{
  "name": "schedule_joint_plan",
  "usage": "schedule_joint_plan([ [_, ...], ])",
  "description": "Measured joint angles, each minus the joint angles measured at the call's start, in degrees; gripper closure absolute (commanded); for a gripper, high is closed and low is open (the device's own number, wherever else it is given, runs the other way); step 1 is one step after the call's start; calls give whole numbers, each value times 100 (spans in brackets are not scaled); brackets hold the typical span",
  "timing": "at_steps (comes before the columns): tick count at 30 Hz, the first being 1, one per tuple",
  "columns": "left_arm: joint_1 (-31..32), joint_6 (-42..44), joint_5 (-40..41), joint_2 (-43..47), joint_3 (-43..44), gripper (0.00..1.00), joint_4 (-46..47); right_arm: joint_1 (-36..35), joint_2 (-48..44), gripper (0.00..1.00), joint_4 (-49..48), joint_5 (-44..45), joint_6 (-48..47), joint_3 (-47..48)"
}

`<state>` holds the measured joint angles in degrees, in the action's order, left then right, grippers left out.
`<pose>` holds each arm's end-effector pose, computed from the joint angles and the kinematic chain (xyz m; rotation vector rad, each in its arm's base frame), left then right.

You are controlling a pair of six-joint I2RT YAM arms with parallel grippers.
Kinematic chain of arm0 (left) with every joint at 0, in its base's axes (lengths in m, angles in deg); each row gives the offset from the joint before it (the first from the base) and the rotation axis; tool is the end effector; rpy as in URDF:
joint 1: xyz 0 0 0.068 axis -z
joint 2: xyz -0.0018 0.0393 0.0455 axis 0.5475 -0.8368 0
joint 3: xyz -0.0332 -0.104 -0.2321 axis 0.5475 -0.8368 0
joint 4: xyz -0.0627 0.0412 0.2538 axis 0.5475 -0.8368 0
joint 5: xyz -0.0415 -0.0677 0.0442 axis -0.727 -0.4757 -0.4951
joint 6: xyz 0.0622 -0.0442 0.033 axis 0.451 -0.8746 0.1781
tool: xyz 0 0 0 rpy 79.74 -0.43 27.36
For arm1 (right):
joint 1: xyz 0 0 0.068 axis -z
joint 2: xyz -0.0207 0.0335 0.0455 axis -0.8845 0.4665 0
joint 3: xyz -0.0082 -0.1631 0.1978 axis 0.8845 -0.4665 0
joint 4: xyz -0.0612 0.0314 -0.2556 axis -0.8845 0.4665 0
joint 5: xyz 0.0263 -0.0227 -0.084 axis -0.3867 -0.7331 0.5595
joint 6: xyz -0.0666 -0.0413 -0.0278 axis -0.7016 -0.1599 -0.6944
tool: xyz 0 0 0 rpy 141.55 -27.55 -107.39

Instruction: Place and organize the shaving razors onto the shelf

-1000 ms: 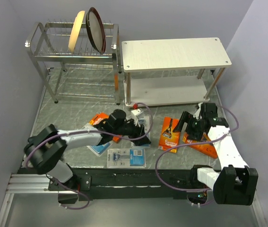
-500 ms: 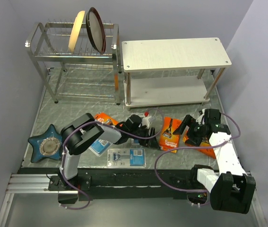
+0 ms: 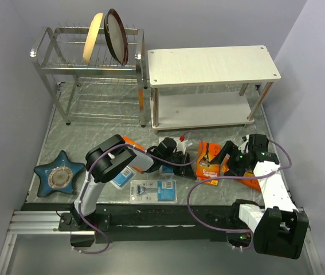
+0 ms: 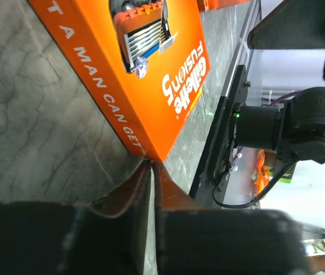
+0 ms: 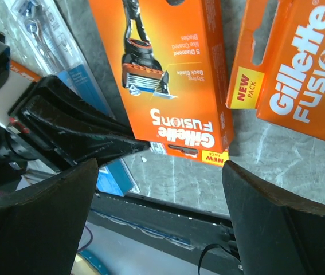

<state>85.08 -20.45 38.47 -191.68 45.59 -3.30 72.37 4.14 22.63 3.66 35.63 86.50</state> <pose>0.2283 -0.3663 0.0653 0.5491 2.4419 -1.6621 0.2025 -0.0001 0.1631 0.6430 2.5871 0.7697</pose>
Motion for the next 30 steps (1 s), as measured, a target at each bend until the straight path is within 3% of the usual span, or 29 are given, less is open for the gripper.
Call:
schedule_joint_plan([
  [6, -177, -225, -151, 0, 37, 99, 87, 22, 195, 4, -52, 0, 0, -7],
  [15, -944, -898, -380, 133, -236, 99, 828, 114, 750, 2, -435, -280, 212, -186],
  [24, -828, -1073, -660, 466, -319, 99, 1320, 125, 1565, 4, -1615, -874, 1226, -780],
  [26, -800, -1071, -664, 468, -319, 72, 1314, 125, 1644, 4, -1895, -977, 1491, -791],
  [28, -793, -1005, -603, 470, -317, 54, 1080, 125, 1709, 5, -2162, -984, 1657, -791],
  [30, -791, -894, -435, 470, -315, 52, 737, 122, 1707, 6, -2310, -925, 1746, -809],
])
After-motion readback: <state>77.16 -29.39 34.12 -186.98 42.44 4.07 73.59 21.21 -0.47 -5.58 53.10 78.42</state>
